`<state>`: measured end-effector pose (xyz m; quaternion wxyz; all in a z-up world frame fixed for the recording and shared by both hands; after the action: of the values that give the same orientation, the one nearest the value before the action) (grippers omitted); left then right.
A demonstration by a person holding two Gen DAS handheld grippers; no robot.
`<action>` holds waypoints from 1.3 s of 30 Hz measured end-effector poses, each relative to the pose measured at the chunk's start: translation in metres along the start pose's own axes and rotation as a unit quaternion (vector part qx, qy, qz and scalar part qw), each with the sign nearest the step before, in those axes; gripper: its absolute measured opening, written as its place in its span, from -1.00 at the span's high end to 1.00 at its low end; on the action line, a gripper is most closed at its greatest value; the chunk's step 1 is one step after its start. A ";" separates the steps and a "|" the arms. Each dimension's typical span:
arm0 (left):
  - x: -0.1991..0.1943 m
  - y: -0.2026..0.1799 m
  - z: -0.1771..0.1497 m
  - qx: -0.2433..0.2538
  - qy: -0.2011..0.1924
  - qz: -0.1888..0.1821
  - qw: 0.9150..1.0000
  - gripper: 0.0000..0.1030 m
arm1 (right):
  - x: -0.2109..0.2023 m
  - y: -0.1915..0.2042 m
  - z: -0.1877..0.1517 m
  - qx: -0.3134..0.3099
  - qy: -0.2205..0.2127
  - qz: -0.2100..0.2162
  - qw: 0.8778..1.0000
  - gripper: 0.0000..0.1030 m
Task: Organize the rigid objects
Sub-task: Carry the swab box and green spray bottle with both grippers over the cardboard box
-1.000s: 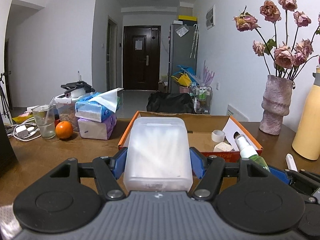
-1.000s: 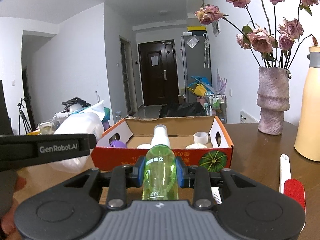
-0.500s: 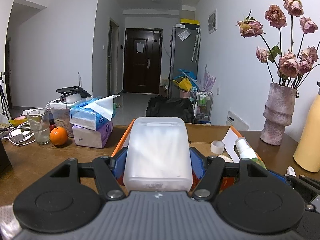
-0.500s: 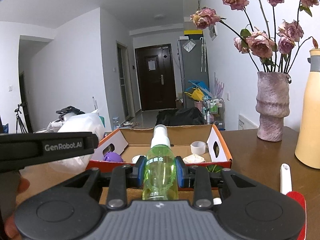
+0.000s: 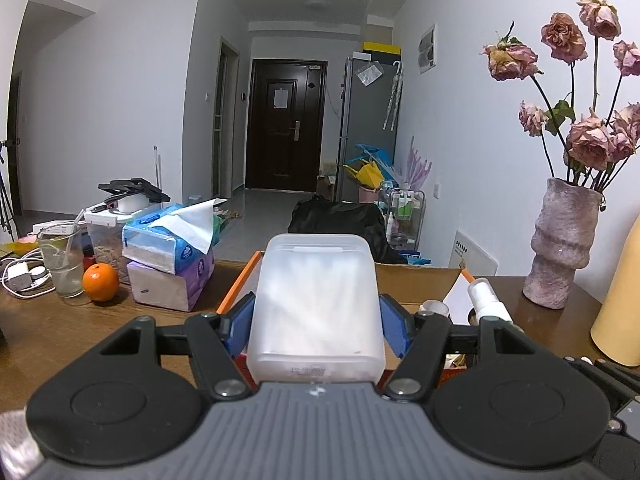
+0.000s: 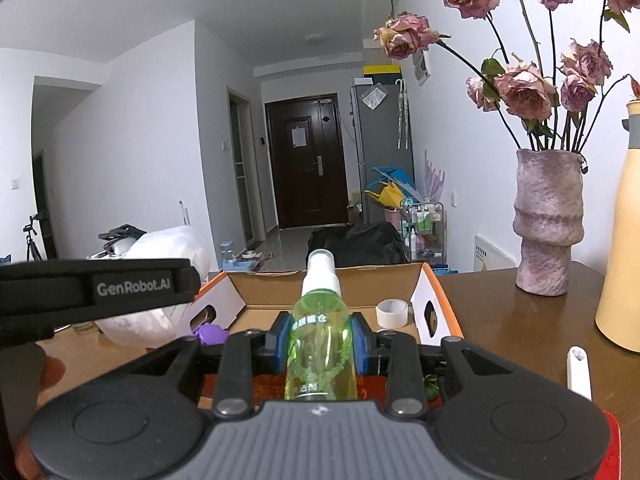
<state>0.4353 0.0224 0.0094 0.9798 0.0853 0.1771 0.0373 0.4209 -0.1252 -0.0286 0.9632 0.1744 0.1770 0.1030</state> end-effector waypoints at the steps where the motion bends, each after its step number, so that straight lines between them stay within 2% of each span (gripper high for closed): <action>1: 0.002 0.000 0.001 0.000 0.000 0.000 1.000 -0.28 | 0.003 0.000 0.001 0.001 0.001 0.000 1.000 0.42; 8: 0.011 -0.002 0.003 0.001 0.000 0.002 1.000 -0.28 | 0.020 -0.003 0.008 0.006 0.000 -0.001 1.000 0.42; 39: 0.096 -0.002 0.016 0.001 0.024 0.013 1.000 -0.28 | 0.097 -0.016 0.026 0.011 0.007 -0.023 1.000 0.42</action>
<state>0.5307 0.0284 -0.0091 0.9746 0.0875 0.1992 0.0522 0.5218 -0.1226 -0.0411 0.9621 0.1800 0.1888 0.0801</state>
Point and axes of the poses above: each gripper's, at about its wrist camera, not at the fingertips, and x roughly the way its jaws point, y to its left, z to its top, the point moved 5 cm from there along x, roughly the way its jaws point, and after that the axes turned 15 degrees about x, right-handed, at the moved point
